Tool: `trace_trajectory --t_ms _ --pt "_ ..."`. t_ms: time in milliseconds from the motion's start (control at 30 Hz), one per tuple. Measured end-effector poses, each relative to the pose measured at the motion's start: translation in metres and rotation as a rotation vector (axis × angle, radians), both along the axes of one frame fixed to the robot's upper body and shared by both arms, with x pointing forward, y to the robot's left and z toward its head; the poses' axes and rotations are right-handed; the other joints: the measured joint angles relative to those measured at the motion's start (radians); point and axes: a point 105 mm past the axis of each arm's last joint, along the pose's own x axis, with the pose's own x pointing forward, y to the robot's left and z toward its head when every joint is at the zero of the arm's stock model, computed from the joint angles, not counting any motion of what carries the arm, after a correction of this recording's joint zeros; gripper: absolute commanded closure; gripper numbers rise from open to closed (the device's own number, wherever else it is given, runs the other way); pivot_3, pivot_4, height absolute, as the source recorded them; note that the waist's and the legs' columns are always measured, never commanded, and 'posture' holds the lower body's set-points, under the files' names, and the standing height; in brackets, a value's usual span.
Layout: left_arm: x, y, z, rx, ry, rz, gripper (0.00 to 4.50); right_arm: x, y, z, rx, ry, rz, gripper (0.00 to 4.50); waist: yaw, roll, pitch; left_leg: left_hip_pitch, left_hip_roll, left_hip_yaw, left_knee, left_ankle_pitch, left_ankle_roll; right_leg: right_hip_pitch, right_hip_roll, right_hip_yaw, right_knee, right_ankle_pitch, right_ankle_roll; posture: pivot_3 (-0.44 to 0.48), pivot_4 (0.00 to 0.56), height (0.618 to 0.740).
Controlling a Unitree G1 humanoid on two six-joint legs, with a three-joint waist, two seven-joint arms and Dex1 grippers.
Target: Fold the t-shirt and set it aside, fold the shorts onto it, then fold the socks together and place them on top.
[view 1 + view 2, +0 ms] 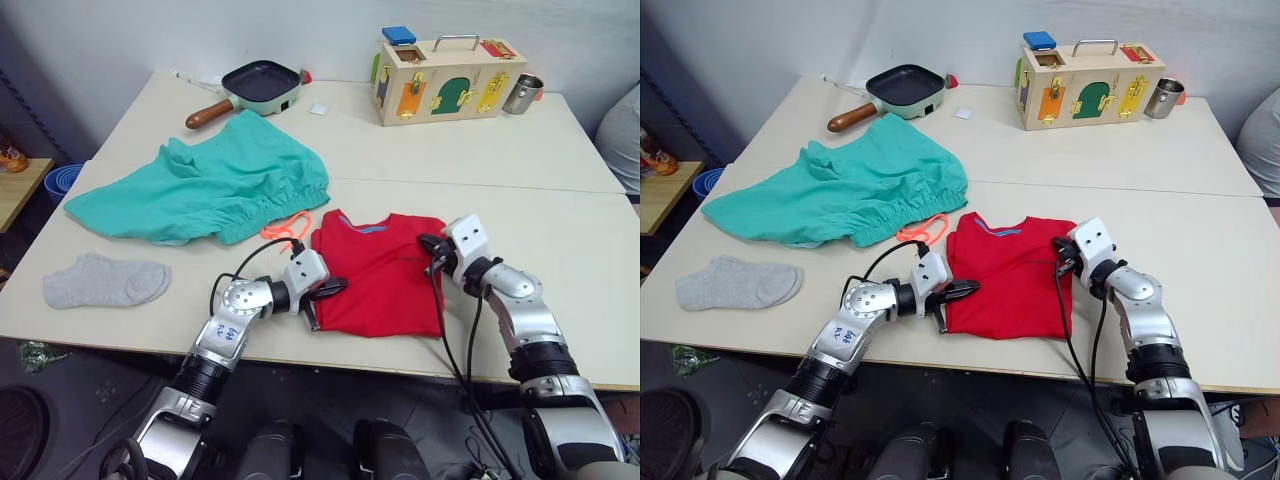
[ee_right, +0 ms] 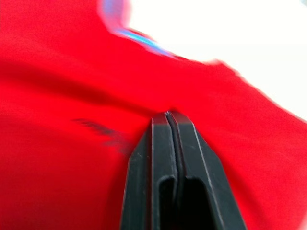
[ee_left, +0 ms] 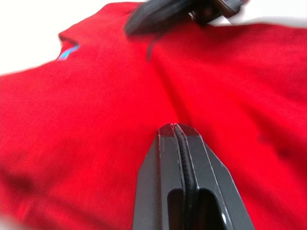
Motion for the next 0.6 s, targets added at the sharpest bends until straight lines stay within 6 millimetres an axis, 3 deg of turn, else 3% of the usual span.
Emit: trace_trajectory --t_ms 167,267,433,533,600 --pt "0.002 0.012 0.003 -0.012 -0.012 0.013 4.47 0.011 -0.02 0.006 0.045 0.007 -0.045 4.5 -0.008 0.002 -0.001 0.0 0.0 0.0 0.0 0.0 0.0 -0.001 0.0 0.0 0.001 0.0 -0.001 0.0 0.15 0.74" --pt "0.005 0.021 0.008 -0.048 -0.008 0.02 4.47 0.008 -0.018 0.019 0.129 -0.017 0.017 4.5 -0.011 0.003 -0.001 -0.001 0.0 0.0 -0.001 0.0 0.0 -0.001 0.0 0.0 0.001 0.0 -0.001 0.0 0.15 0.74" --pt "0.013 0.018 0.039 -0.144 -0.052 -0.015 4.47 -0.011 0.025 0.056 0.197 -0.079 0.271 4.5 -0.015 0.004 0.0 -0.003 0.0 -0.001 -0.001 0.0 0.0 -0.002 0.0 -0.001 0.001 0.0 -0.001 0.0 0.15 0.74" --pt "0.026 0.004 0.06 -0.194 -0.094 -0.002 4.47 -0.018 0.06 0.049 0.168 -0.043 0.362 4.5 -0.005 0.004 0.0 -0.003 0.0 0.0 -0.001 0.0 0.0 -0.002 0.0 -0.001 0.001 0.0 -0.001 0.0 0.15 0.74" --pt "0.038 -0.005 0.061 -0.195 -0.099 0.036 4.47 -0.021 0.076 0.028 0.092 0.004 0.378 4.5 0.005 0.004 0.0 -0.003 0.0 0.0 -0.001 0.0 0.0 -0.002 0.0 -0.002 0.001 0.0 -0.001 0.0 0.15 0.74"
